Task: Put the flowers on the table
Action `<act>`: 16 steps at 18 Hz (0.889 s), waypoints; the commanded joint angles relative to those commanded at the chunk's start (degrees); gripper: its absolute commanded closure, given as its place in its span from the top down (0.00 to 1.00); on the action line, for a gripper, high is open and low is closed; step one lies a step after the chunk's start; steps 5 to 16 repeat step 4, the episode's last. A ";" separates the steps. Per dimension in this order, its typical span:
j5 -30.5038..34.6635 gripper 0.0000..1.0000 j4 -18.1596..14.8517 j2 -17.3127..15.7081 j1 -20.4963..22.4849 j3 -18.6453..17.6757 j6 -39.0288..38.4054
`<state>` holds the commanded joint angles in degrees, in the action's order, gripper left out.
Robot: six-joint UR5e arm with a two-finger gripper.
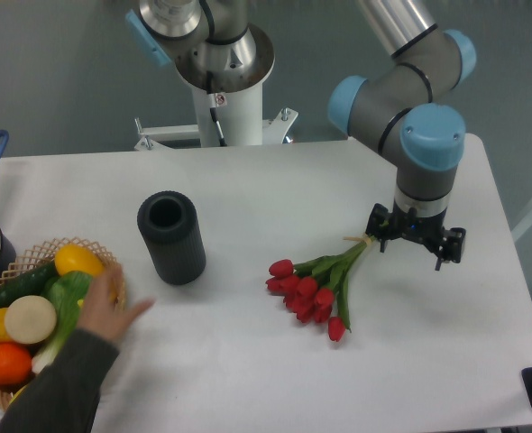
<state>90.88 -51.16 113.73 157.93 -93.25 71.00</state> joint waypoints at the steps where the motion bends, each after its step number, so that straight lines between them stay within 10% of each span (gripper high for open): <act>1: 0.00 1.00 0.96 0.00 0.27 -0.09 1.23; 16: -0.18 1.00 1.77 -0.26 1.93 -0.09 3.69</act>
